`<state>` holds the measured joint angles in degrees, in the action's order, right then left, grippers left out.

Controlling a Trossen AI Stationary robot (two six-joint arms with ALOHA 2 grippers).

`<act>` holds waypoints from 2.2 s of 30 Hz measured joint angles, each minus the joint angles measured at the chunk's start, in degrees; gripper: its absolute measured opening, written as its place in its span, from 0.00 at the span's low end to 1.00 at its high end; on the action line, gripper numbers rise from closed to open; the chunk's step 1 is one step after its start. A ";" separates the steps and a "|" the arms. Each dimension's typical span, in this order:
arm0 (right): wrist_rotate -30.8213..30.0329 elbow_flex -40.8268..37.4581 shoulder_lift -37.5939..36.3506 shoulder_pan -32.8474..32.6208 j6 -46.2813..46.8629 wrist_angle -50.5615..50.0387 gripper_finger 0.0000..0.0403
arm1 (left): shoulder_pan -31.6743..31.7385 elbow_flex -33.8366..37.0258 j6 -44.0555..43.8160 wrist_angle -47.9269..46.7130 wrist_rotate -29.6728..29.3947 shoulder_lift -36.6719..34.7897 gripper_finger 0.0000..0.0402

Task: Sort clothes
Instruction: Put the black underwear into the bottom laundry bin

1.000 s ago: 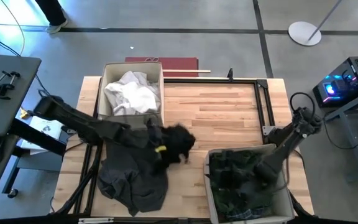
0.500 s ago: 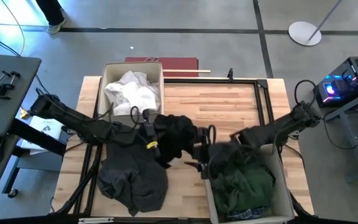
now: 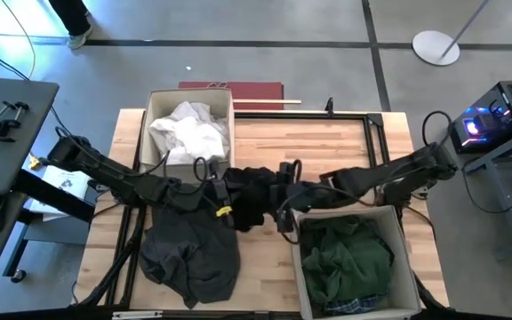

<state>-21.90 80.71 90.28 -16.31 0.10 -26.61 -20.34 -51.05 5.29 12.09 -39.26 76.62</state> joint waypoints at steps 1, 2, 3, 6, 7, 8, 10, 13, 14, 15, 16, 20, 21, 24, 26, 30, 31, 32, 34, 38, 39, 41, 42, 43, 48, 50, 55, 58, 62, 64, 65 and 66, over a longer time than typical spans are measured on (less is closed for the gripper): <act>0.12 -2.02 0.00 0.56 -0.01 3.53 0.77 | -0.11 0.00 0.49 0.29 0.07 0.00 0.01; 0.55 -3.84 -0.02 1.05 -0.07 6.74 0.77 | -0.13 0.00 0.84 0.53 0.64 0.00 0.01; 1.35 -5.57 -0.05 1.63 -0.10 9.84 0.77 | -0.13 0.00 0.89 0.75 1.41 0.00 0.01; 4.15 -9.97 -0.05 3.21 0.15 18.63 0.75 | -0.11 0.00 0.91 1.09 2.45 0.00 0.01; 5.12 -11.23 -0.05 3.66 0.66 21.56 0.73 | -0.11 0.00 0.92 1.14 2.52 0.00 0.01; 6.21 -12.41 -0.05 4.11 1.32 24.08 0.71 | -0.11 0.00 0.92 1.29 2.61 0.00 0.01; 8.16 -14.25 -0.05 4.75 2.43 27.45 0.65 | -0.13 0.00 0.90 1.58 2.77 0.00 0.01; 8.89 -16.29 -0.05 5.29 3.01 31.48 0.52 | -0.12 0.00 0.86 2.88 2.77 0.00 0.02; 8.90 -16.57 -0.05 5.40 3.25 32.32 0.47 | -0.11 0.00 0.78 3.69 2.78 0.00 0.03; 8.92 -16.74 -0.05 5.43 3.68 33.02 0.41 | -0.12 0.00 0.41 4.62 2.95 0.00 0.04; 9.00 -16.75 -0.07 5.43 3.96 33.33 0.35 | -0.12 0.00 0.14 5.39 3.74 0.00 0.06; 9.14 -16.83 -0.04 5.31 3.96 34.31 0.12 | 0.24 0.00 -0.13 6.67 8.20 -0.39 0.21; 9.09 -16.83 -0.03 5.08 3.96 34.64 0.07 | 0.22 -0.02 -0.38 6.71 8.74 -0.49 0.26; 5.99 -16.60 -0.03 4.44 6.33 34.14 0.05 | 0.10 -0.09 -2.01 6.25 9.37 -1.64 0.41; 4.20 -15.90 -0.47 3.90 8.18 31.32 0.08 | -0.55 -0.09 -2.27 5.26 10.06 -3.14 0.50; -1.61 -13.93 -3.15 1.33 7.34 24.57 0.08 | -2.73 -0.09 -4.00 -0.29 8.87 -7.62 0.60; -3.72 -13.15 -4.28 0.24 6.81 22.91 0.06 | -3.29 -0.16 -4.85 -1.98 7.59 -8.89 0.61; -5.67 -12.30 -5.56 -0.94 6.06 21.38 0.05 | -4.01 -0.14 -5.35 -4.42 6.05 -10.16 0.61; -9.18 -10.41 -8.21 -3.83 4.23 18.23 0.05 | -5.26 -0.13 -6.64 -8.13 2.99 -11.78 0.61; -10.69 -3.96 -13.01 -10.62 5.86 4.84 0.05 | -7.71 -0.09 -10.00 -13.73 -1.38 -13.00 0.61; -10.72 -1.77 -13.88 -12.42 7.79 -0.76 0.05 | -8.20 -0.09 -10.52 -14.54 -1.76 -13.02 0.61; -10.29 3.14 -15.10 -16.51 14.39 -12.94 0.06 | -9.39 -0.09 -10.68 -15.34 -1.93 -12.57 0.61; -9.73 5.63 -15.52 -18.65 18.72 -19.65 0.06 | -9.75 -0.09 -10.68 -15.31 -1.99 -12.14 0.61; -9.10 8.16 -15.78 -20.67 23.75 -26.51 0.06 | -10.05 -0.09 -10.66 -15.41 -2.14 -11.79 0.61; -4.78 15.08 -15.83 -30.96 55.83 -51.70 0.06 | -10.80 -0.09 -10.61 -15.46 -3.11 -10.00 0.61; -4.10 14.07 -15.80 -34.19 65.72 -55.33 0.06 | -10.80 -0.09 -10.60 -15.52 -3.75 -9.06 0.61; 5.29 3.65 -15.39 -37.81 80.97 -53.53 0.06 | -10.63 -0.09 -10.60 -15.50 -5.03 -7.61 0.61; 14.36 -6.14 -15.33 -37.33 84.88 -46.61 0.06 | -10.47 -0.07 -10.62 -15.52 -5.03 -7.58 0.61; 20.02 -20.45 -15.32 -35.64 85.07 -30.91 0.07 | -10.47 -0.07 -10.16 -15.09 -5.05 -7.58 0.61; 20.15 -26.97 -15.42 -34.41 85.33 -22.32 0.09 | -10.46 -0.07 -10.16 -14.75 -5.07 -7.61 0.61; 20.94 -30.13 -15.49 -33.54 85.71 -17.84 0.12 | -10.43 -0.07 -10.16 -14.79 -5.07 -7.61 0.61; 22.56 -32.66 -15.55 -32.55 85.87 -13.73 0.15 | -10.43 -0.07 -10.15 -14.79 -5.07 -7.61 0.61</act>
<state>0.66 48.05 74.74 -48.85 85.97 -40.34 -30.76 -51.11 -4.86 -2.70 -44.34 69.01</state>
